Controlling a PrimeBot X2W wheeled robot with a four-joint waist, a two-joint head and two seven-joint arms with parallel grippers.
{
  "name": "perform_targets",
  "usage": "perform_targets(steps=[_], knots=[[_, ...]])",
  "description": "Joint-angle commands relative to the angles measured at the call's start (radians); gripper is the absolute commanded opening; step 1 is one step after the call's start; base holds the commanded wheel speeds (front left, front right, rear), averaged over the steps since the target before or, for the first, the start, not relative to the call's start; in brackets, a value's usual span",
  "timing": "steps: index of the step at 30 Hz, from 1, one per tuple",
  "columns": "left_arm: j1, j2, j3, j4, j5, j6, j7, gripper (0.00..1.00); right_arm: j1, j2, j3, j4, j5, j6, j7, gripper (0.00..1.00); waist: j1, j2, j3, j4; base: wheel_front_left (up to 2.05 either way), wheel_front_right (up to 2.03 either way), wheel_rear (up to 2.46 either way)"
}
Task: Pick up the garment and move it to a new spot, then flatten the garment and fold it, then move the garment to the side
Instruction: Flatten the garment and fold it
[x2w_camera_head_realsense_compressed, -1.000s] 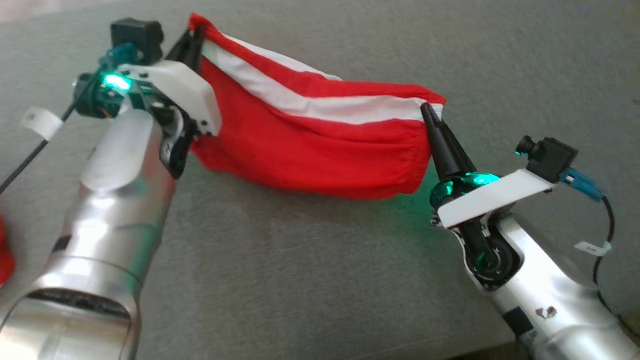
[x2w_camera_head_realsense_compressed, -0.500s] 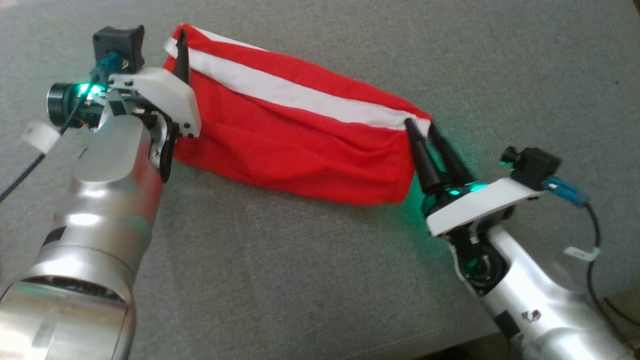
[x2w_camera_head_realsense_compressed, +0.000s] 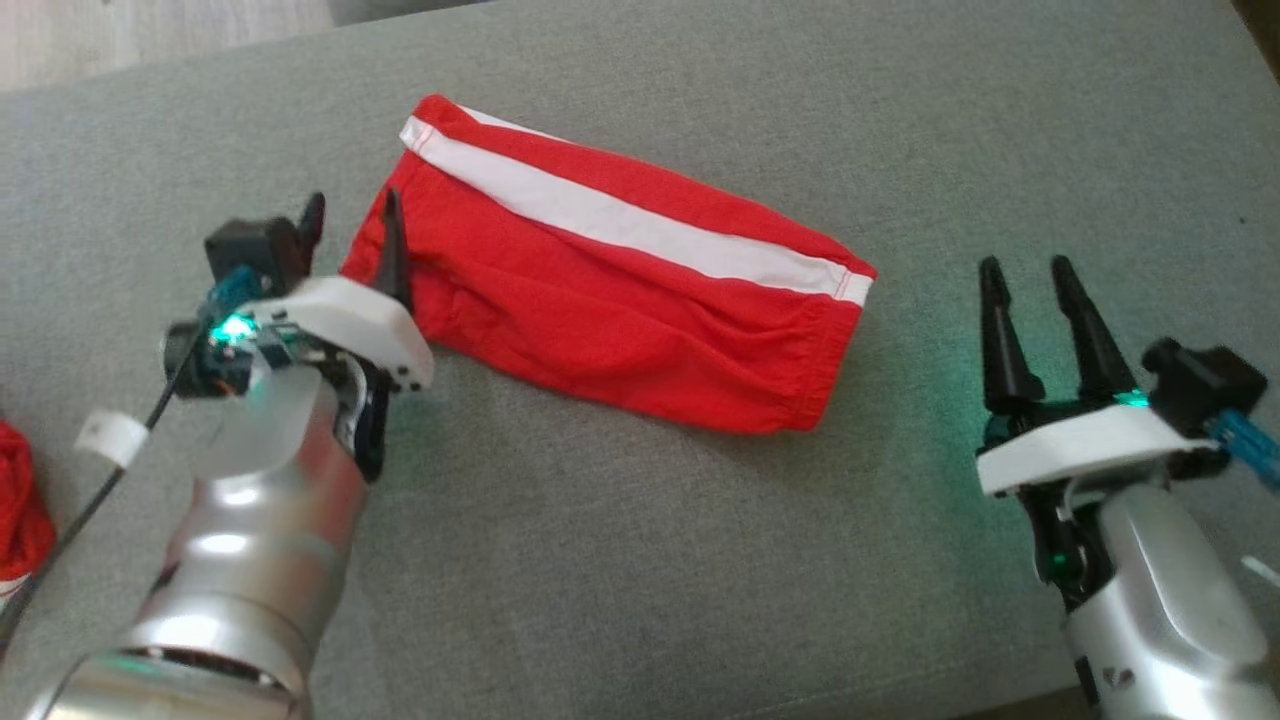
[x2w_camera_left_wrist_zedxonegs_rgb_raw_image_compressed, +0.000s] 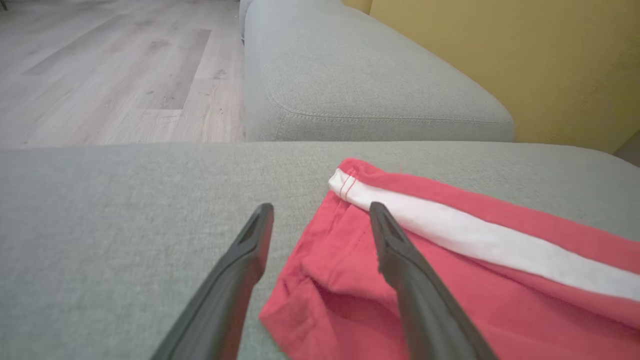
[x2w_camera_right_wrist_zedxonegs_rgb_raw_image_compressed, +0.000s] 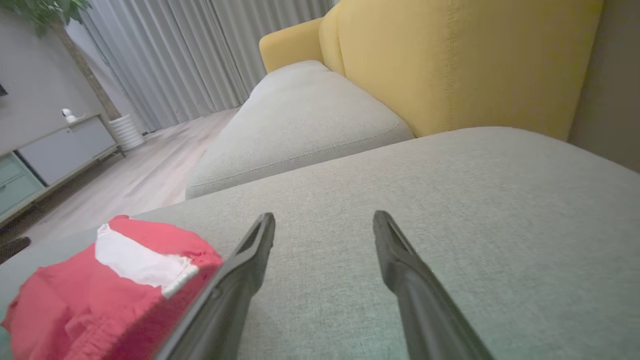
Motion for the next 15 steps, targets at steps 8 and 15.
perform_targets(steps=[8,15], knots=[[0.002,-0.001,0.026,-0.063,-0.025,-0.017,-0.012,1.00,0.026,0.040,-0.097,-0.076,-0.133,-0.001,-0.007,1.00,0.0002,0.0000,0.028,0.002,0.00,0.00,0.00],[-0.012,-0.003,0.013,0.022,-0.016,0.053,-0.006,1.00,0.027,0.053,-0.103,-0.074,-0.156,-0.001,-0.007,1.00,0.0002,0.0000,0.039,-0.021,0.00,0.00,0.00]])
